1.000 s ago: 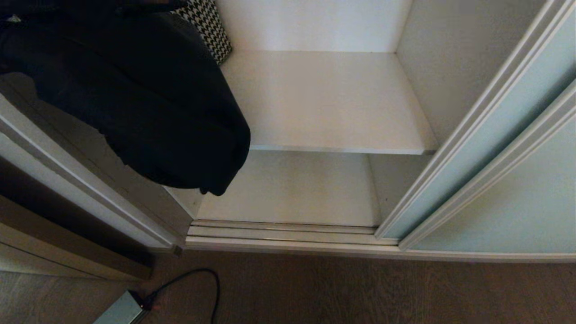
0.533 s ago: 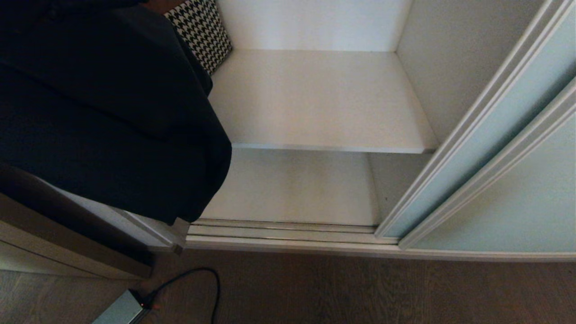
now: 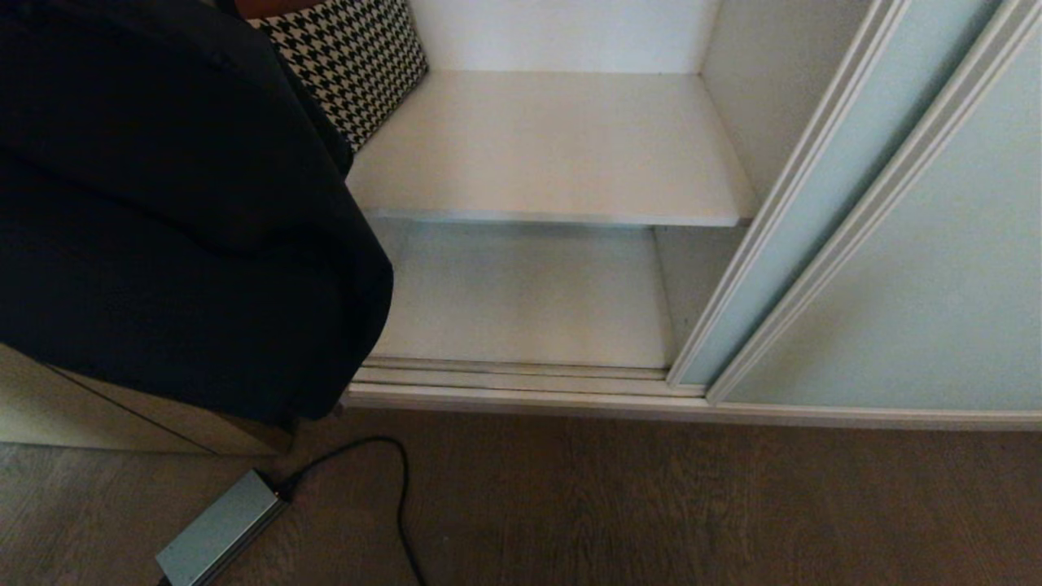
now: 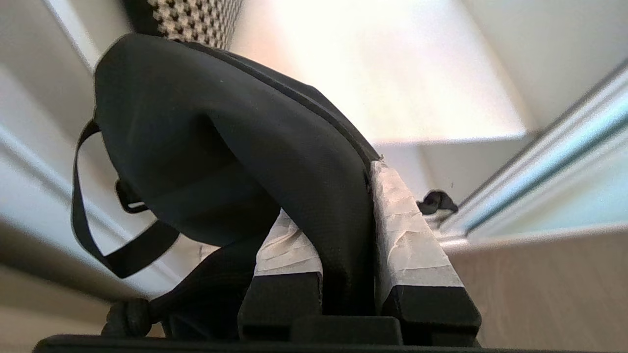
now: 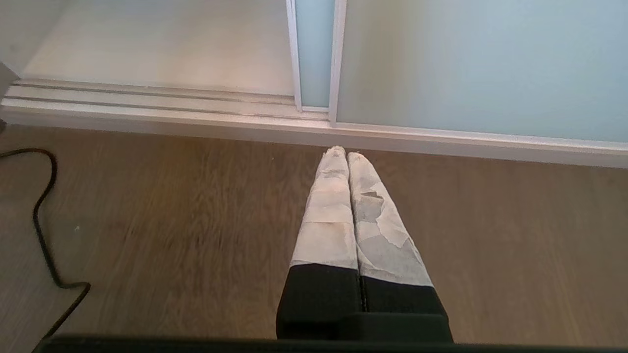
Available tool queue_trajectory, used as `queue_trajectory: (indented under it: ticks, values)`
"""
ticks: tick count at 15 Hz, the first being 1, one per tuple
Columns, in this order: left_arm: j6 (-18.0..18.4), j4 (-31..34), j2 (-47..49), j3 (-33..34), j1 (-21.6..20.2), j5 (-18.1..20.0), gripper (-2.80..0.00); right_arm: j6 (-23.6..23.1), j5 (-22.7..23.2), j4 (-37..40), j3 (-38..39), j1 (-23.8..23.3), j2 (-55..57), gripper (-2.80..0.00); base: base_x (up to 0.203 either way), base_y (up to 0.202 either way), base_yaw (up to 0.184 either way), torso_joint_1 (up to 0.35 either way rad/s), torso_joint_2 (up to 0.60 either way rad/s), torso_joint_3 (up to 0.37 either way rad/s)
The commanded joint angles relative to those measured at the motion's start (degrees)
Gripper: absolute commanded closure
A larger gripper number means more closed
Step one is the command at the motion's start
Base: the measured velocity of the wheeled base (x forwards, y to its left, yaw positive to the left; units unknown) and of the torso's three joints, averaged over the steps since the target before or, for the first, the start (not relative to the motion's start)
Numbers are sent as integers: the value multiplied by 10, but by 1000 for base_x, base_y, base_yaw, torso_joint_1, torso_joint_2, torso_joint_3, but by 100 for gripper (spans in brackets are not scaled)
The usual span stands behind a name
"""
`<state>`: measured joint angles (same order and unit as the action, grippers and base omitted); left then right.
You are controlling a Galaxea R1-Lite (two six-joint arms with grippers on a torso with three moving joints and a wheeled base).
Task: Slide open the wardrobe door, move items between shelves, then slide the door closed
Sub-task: Place the bag on the lower shelf
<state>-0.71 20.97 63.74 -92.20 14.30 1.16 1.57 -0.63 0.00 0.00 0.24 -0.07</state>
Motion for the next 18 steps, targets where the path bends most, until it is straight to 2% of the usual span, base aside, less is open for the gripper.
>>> queue_trajectory:
  ticks: [1, 4, 7, 11, 13, 15, 17, 18]
  values:
    - [1, 0, -5, 14, -3, 0, 0, 0, 0, 0, 0, 0, -1, 0, -99, 0, -30, -14, 8, 7]
    - [15, 0, -34, 38, -6, 3, 0, 0, 0, 0, 0, 0, -1, 0, 0, 0, 0, 0, 0, 0]
    - [37, -1, -73, 80, -28, 3, 0, 0, 0, 0, 0, 0, -1, 0, 0, 0, 0, 0, 0, 0]
    - [34, -1, -104, 108, -41, 6, 0, 0, 0, 0, 0, 0, -1, 0, 0, 0, 0, 0, 0, 0]
    - [34, -1, -126, 124, -41, 19, 0, 0, 0, 0, 0, 0, -1, 0, 0, 0, 0, 0, 0, 0]
    - [39, -1, -163, 159, -46, 50, 0, 0, 0, 0, 0, 0, -1, 0, 0, 0, 0, 1, 0, -23]
    - [40, 10, -180, 169, -75, 65, 0, 0, 0, 0, 0, 0, -1, 0, 0, 0, 0, 2, 0, -139]
    - [39, 37, -188, 169, -92, 68, 0, 0, 0, 0, 0, 0, -1, 0, 0, 0, 0, 5, 2, -163]
